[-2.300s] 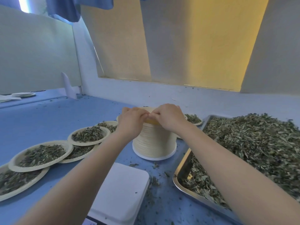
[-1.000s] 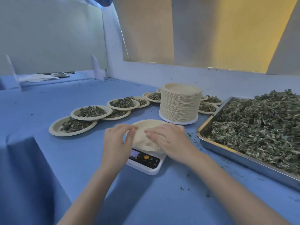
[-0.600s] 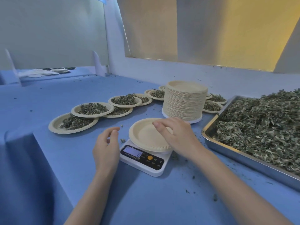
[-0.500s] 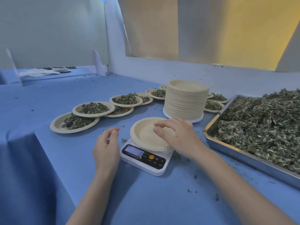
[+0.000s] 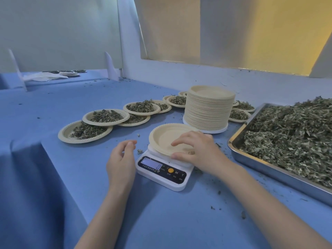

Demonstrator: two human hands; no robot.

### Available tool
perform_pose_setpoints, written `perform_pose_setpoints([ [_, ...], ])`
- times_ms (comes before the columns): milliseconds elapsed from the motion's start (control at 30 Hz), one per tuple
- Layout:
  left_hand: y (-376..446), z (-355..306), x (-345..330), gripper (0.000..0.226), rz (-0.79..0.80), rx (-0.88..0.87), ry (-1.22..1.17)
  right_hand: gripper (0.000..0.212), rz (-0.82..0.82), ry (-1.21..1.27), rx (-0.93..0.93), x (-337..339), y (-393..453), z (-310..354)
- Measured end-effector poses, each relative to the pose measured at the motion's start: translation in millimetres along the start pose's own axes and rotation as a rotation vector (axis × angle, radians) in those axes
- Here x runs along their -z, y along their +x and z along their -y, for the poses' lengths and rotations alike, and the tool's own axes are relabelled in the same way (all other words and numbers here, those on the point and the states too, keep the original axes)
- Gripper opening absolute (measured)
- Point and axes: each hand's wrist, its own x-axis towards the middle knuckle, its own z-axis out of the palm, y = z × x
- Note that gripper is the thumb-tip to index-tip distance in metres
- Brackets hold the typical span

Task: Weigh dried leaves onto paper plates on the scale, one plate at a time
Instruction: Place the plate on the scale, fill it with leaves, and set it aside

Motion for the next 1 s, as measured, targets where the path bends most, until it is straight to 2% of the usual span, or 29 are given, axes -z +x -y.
perform_pose_setpoints([
  [167,-3.8,-4.3,-2.9,0.026,-0.039,-0.062,-0.002,0.033,-0.028,0.068,-0.009,0.6,0.5,-0.7],
  [267,-8.1,-17.6,-13.2,0.025,-0.023,-0.202,0.019,0.032,-0.060,0.122,-0.010,6.2,-1.2,0.9],
  [400,-20.8,-51.9,-54.3,0.023,0.195,-0.527,0.165,0.029,-0.103,0.144,0.002,25.4,-7.0,-0.5],
  [467,-30.4,-70.4,-85.5,0.028,0.304,-0.629,0.221,0.026,-0.133,0.106,0.002,41.8,-12.4,-9.6],
  [567,-48.5,-88.7,-135.6,0.036,0.459,-0.707,0.261,0.028,-0.175,-0.002,-0.058,68.4,-27.9,-39.1],
  [733,-84.0,-89.1,-208.9,0.035,0.653,-0.723,0.303,0.018,-0.118,-0.135,-0.295,100.3,-70.4,-103.7],
  [833,-96.8,-80.6,-242.2,0.039,0.781,-0.676,0.422,0.036,-0.004,-0.215,-0.384,112.9,-88.7,-135.5],
  [1000,-91.2,-72.6,-272.9,0.045,0.896,-0.465,0.873,0.098,0.189,-0.286,-0.653,131.4,-106.9,-173.5],
])
